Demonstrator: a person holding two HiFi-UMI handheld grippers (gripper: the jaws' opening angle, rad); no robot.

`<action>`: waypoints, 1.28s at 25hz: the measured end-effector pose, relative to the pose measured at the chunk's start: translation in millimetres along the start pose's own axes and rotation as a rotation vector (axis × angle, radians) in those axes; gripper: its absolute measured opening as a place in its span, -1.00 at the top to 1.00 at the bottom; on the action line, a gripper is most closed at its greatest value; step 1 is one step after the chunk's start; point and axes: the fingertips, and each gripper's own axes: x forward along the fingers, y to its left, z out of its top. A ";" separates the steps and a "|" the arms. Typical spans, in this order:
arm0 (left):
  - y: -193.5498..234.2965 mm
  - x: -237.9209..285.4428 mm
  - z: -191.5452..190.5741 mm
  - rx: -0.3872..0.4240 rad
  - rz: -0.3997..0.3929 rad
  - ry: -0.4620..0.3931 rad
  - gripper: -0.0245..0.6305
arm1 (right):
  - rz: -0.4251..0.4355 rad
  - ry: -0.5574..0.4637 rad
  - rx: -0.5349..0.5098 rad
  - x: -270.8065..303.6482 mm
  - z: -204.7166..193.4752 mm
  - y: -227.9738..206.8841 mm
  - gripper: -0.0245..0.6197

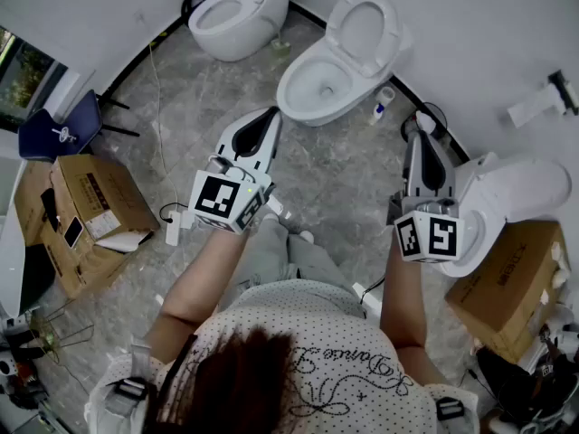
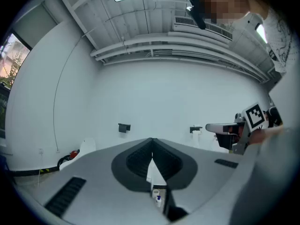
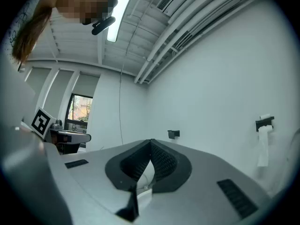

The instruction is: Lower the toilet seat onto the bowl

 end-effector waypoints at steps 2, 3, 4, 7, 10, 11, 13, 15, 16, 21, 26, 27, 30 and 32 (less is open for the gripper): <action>-3.6 -1.5 1.3 -0.005 -0.003 -0.002 0.91 | -0.002 0.000 0.010 -3.0 -0.6 1.2 0.89; -5.0 -1.9 2.0 -0.005 -0.004 -0.004 0.91 | -0.002 0.001 0.014 -3.8 -1.1 1.8 0.89; -6.0 -1.8 2.6 -0.004 -0.006 -0.005 0.91 | 0.000 0.002 0.018 -4.1 -1.7 2.4 0.89; -8.4 1.3 2.2 0.002 -0.031 0.002 0.91 | 0.026 0.006 0.029 -4.0 -3.1 6.7 0.89; -14.6 4.0 1.2 0.008 -0.086 0.024 0.91 | 0.033 0.004 0.051 -7.0 -3.1 8.1 0.89; -16.7 4.3 1.3 0.011 -0.092 0.031 0.91 | 0.029 0.004 0.060 -9.3 -3.4 7.2 0.88; -22.1 5.2 1.7 0.013 -0.091 0.034 0.91 | 0.030 0.022 0.084 -13.7 -6.4 4.4 0.88; -29.3 7.6 2.1 0.014 -0.094 0.031 0.90 | 0.049 0.064 0.107 -16.3 -12.2 2.4 0.88; -33.0 9.9 1.6 0.010 -0.103 0.039 0.87 | 0.057 0.079 0.113 -17.1 -14.4 1.4 0.88; -32.5 20.7 -0.8 -0.038 -0.132 0.059 0.25 | 0.074 0.099 0.139 -6.5 -18.0 -0.2 0.29; -30.0 39.0 -4.3 -0.064 -0.123 0.066 -0.09 | 0.091 0.091 0.172 4.2 -19.4 -9.2 0.16; -28.5 45.4 -5.3 -0.062 -0.119 0.068 -0.12 | 0.092 0.087 0.173 7.7 -19.8 -12.6 0.12; -19.3 66.5 -6.5 -0.047 -0.113 0.066 -0.20 | 0.089 0.076 0.166 22.9 -20.1 -20.9 -0.01; -9.3 83.4 -6.0 -0.047 -0.116 0.060 -0.21 | 0.079 0.068 0.161 37.6 -19.7 -26.8 -0.08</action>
